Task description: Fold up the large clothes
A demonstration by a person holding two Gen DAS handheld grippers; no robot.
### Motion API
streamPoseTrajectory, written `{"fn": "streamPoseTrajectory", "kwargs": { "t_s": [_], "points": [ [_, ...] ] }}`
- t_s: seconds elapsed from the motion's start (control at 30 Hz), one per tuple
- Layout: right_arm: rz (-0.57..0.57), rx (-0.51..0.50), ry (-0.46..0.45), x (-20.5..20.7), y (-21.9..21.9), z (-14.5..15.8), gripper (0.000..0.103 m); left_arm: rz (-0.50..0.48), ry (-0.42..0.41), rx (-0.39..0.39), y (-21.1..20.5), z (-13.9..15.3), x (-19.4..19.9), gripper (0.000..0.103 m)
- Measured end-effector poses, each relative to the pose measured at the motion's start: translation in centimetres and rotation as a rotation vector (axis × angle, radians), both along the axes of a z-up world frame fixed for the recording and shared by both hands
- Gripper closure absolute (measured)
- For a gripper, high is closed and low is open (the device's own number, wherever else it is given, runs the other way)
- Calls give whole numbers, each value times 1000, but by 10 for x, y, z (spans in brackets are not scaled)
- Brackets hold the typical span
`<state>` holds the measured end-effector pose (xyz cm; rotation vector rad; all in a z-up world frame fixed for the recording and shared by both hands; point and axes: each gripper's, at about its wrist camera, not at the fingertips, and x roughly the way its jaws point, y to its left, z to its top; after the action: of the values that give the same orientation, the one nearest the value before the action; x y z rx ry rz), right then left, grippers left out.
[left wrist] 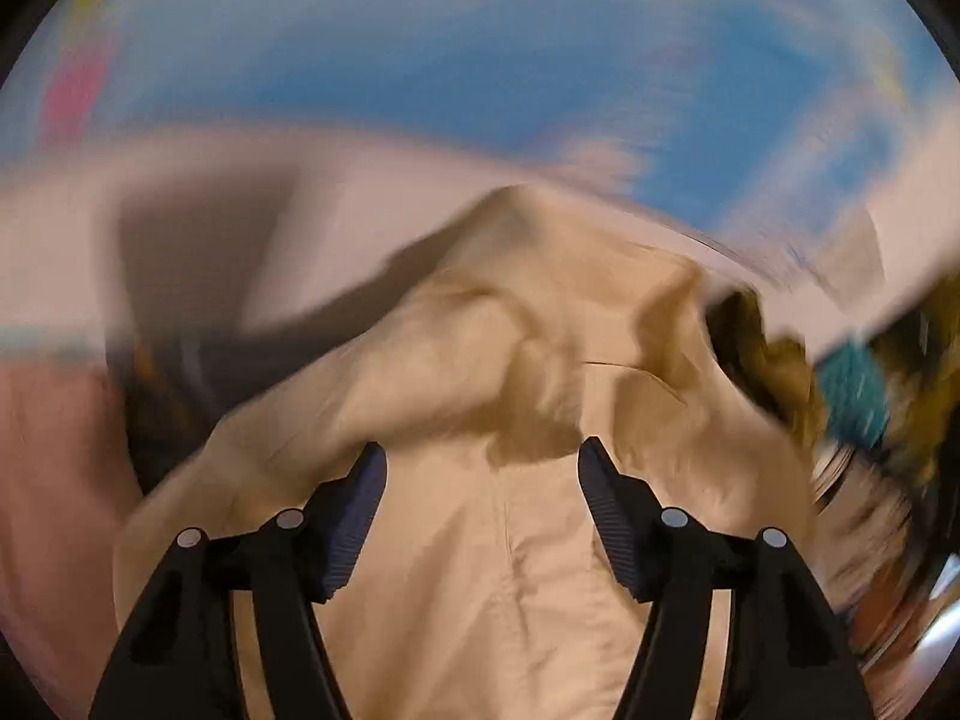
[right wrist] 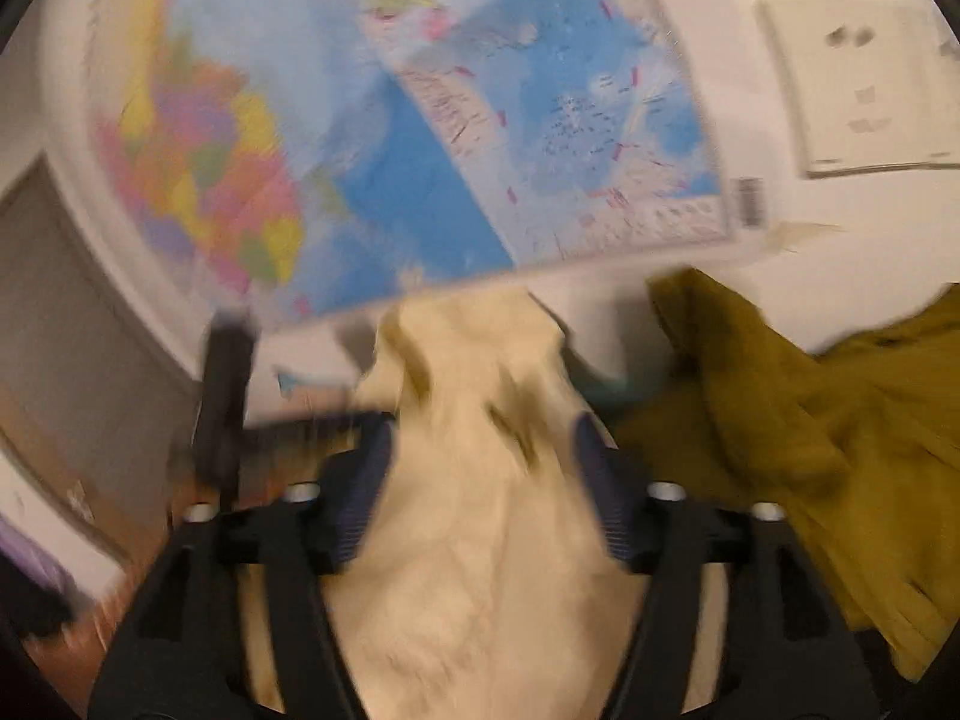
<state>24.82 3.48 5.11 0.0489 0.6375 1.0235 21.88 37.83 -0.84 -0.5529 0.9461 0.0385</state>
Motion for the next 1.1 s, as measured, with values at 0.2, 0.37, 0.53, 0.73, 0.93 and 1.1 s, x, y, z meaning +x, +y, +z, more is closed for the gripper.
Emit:
{"fn": "streamPoseTrajectory", "kwargs": {
  "t_s": [0.2, 0.37, 0.53, 0.73, 0.93, 1.1],
  "points": [
    [-27, -213, -7, -75, -76, -63, 13, -216, -169, 71, -25, 33, -86, 24],
    [-42, -293, 85, -124, -115, -127, 9, -331, -224, 294, -70, 39, -195, 19],
    [-41, -130, 270, -137, -162, -171, 17, -372, -199, 317, -89, 7, -248, 16],
    [-90, -53, 105, -145, -182, -94, 98, -355, -175, 272, -110, -4, -283, 16],
    [-265, -230, -249, -113, -169, 6, 97, -353, -215, 282, -122, 10, -302, 16],
    [-346, -361, -145, -59, -158, -46, 82, -342, -78, 343, -141, -6, -306, 13]
  ]
}}
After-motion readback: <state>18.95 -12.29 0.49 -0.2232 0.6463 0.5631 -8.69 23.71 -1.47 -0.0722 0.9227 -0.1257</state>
